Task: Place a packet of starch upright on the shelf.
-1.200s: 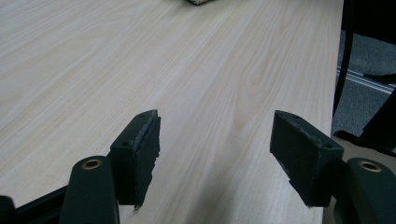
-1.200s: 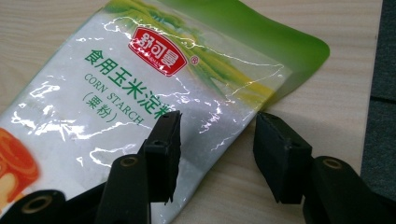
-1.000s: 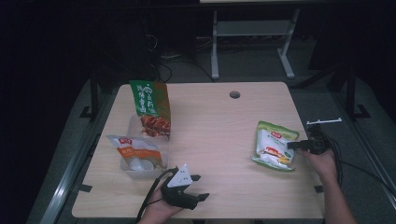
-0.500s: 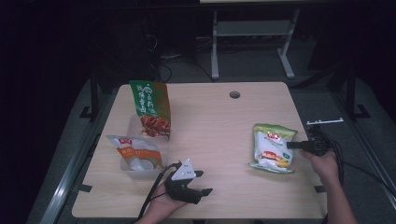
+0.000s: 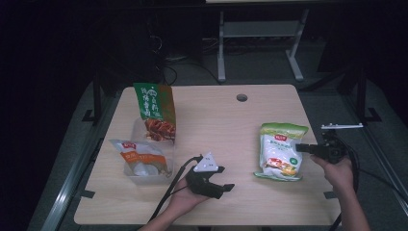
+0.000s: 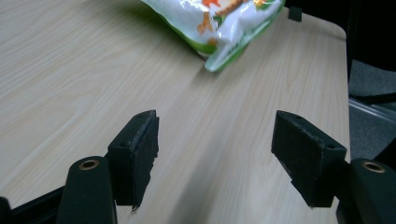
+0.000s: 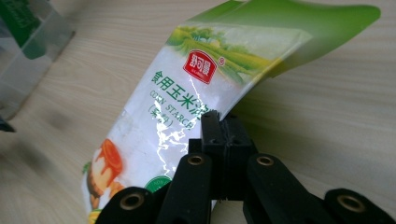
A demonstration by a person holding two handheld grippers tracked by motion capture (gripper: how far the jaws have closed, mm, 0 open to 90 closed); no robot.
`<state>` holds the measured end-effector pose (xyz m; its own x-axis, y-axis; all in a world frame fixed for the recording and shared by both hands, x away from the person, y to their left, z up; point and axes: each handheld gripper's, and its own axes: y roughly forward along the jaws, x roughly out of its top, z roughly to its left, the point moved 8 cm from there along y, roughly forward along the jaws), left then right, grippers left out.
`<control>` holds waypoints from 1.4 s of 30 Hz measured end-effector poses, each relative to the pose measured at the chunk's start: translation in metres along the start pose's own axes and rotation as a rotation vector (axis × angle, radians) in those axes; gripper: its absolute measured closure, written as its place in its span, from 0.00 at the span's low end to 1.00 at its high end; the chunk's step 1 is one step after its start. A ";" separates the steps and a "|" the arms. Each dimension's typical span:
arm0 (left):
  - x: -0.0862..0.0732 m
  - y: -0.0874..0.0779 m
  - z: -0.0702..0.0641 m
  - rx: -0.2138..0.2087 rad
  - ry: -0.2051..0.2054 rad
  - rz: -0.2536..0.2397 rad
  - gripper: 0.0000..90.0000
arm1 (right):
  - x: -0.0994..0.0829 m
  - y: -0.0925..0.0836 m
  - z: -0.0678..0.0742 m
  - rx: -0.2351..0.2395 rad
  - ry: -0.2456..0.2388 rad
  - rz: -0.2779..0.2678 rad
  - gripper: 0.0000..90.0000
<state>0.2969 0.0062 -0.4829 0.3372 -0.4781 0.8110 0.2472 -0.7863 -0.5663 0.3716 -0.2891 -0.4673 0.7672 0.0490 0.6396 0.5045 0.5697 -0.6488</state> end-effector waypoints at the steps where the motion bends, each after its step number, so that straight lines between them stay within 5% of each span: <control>1: 0.002 0.003 0.001 -0.003 0.001 0.004 0.35 | 0.001 -0.002 0.004 0.004 -0.011 -0.008 1.00; 15: 0.047 0.051 0.010 -0.059 -0.058 -0.029 0.31 | 0.005 -0.026 0.059 0.077 -0.208 -0.083 1.00; 22: 0.055 0.069 0.017 -0.108 -0.179 -0.067 0.25 | -0.002 -0.032 0.073 0.130 -0.284 -0.096 1.00; 23: 0.056 0.074 0.019 -0.151 -0.227 -0.072 0.26 | -0.003 -0.032 0.075 0.140 -0.294 -0.095 1.00; 25: 0.057 0.078 0.019 -0.220 -0.287 -0.093 0.35 | -0.005 -0.032 0.079 0.156 -0.314 -0.087 1.00; 27: 0.059 0.080 0.019 -0.250 -0.299 -0.105 0.47 | -0.006 -0.032 0.083 0.160 -0.326 -0.082 1.00; 34: 0.063 0.074 0.020 -0.219 -0.277 -0.117 0.88 | -0.004 -0.026 0.090 0.145 -0.359 -0.077 1.00; 40: 0.069 0.057 0.029 -0.130 -0.227 -0.136 0.93 | -0.002 -0.021 0.097 0.159 -0.359 -0.096 1.00; 42: 0.068 0.048 0.033 -0.062 -0.169 -0.128 0.93 | -0.002 -0.013 0.099 0.152 -0.380 -0.078 0.99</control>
<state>0.3615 -0.0509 -0.4597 0.4554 -0.3050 0.8364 0.2434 -0.8611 -0.4465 0.3239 -0.2159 -0.4194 0.5135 0.2844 0.8096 0.4694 0.6967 -0.5425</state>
